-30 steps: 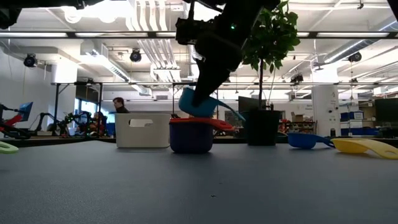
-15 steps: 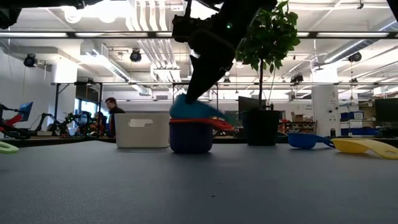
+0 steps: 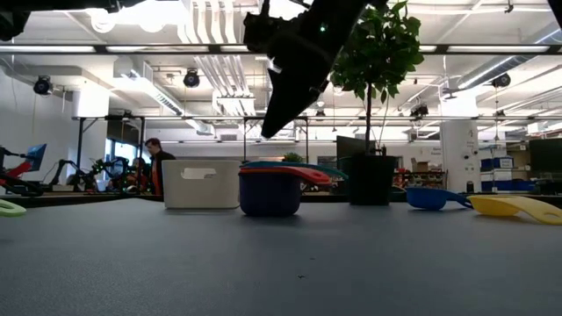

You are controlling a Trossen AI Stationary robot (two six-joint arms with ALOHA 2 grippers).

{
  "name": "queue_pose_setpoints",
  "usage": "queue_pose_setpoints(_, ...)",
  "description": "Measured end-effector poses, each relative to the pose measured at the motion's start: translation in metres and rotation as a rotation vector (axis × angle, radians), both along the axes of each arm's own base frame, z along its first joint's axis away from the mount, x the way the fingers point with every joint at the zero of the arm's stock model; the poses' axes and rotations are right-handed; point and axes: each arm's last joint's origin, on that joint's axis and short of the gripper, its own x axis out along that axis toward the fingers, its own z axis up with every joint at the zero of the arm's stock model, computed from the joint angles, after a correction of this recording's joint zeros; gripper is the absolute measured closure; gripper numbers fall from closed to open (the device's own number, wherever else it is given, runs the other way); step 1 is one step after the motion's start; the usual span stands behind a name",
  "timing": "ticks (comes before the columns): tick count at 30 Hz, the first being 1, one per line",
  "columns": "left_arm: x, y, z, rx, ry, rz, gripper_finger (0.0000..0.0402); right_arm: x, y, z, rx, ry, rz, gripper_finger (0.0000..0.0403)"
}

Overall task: Nest measuring cups in basket
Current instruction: Stack the light blue measuring cup on top of the light red measuring cup

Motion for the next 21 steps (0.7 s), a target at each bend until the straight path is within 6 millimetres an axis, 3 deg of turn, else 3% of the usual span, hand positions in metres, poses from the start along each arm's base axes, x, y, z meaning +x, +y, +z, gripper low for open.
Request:
queue_pose_setpoints(6, 0.0, 0.0, 0.0, 0.0, 0.0, 0.0, 0.0364, -0.018, -0.015, 0.006, -0.048, 0.145, -0.078, 0.0388)
queue_pose_setpoints(15, 0.0, 0.0, 0.0, 0.0, 0.0, 0.0, 0.0364, -0.035, -0.043, -0.028, -0.052, 0.296, -0.141, 0.0394)
queue_pose_setpoints(21, 0.0, 0.0, 0.0, 0.0, 0.001, 0.0, 0.0364, -0.039, -0.04, -0.043, 0.061, 0.308, -0.087, 0.0394)
